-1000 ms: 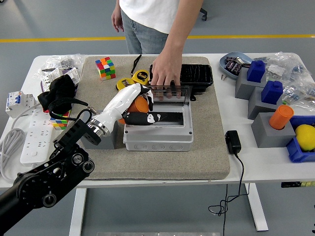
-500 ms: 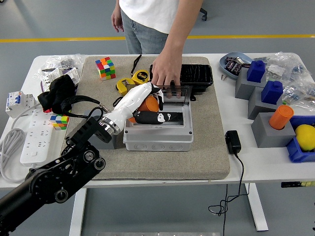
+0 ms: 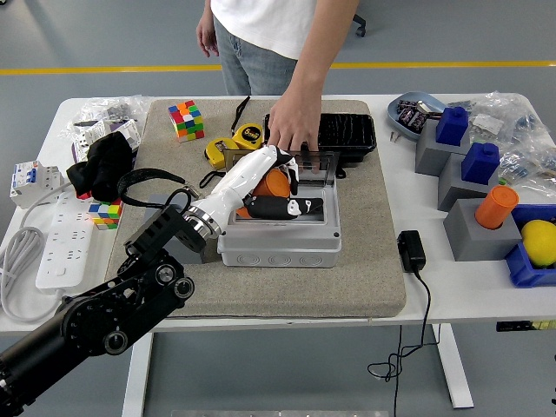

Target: Fetch the battery,place it into the box,close the lid of the box

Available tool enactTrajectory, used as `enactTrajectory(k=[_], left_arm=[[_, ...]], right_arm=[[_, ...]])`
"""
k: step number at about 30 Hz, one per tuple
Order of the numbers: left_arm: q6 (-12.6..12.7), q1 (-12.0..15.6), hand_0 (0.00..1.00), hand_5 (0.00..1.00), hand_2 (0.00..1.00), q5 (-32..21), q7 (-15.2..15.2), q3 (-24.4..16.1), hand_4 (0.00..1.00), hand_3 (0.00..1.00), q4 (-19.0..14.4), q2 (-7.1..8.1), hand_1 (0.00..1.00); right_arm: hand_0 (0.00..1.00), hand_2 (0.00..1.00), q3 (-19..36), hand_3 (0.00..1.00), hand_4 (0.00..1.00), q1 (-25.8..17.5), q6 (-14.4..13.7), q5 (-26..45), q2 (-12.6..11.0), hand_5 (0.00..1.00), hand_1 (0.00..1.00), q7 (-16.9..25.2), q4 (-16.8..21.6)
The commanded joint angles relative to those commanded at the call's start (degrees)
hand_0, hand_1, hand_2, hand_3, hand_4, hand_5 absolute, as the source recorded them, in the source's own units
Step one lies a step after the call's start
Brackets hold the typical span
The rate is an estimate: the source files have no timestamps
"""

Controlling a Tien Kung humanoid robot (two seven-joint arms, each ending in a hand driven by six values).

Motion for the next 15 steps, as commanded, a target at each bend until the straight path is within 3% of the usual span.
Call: enactTrajectory(k=[4,15], left_arm=[[0.3,-0.9,0.020,0.358,0.021,-0.9,-0.6,1.0,0.806,0.002,1.9,-0.19,0.002],[0.5,-1.0,0.025,0.359,0.023,-0.4,-0.9,1.4,0.805,0.002,2.1,-0.39,0.002]], right_arm=[[0.836,0.774,-0.2,0.814,0.998,0.2,-0.1,0.2,0.0,0.998,0.814,0.1,0.1],[0.836,0.775,0.2,0.814,0.998,0.0,0.0,0.0,0.1,0.998,0.814,0.0,0.0]])
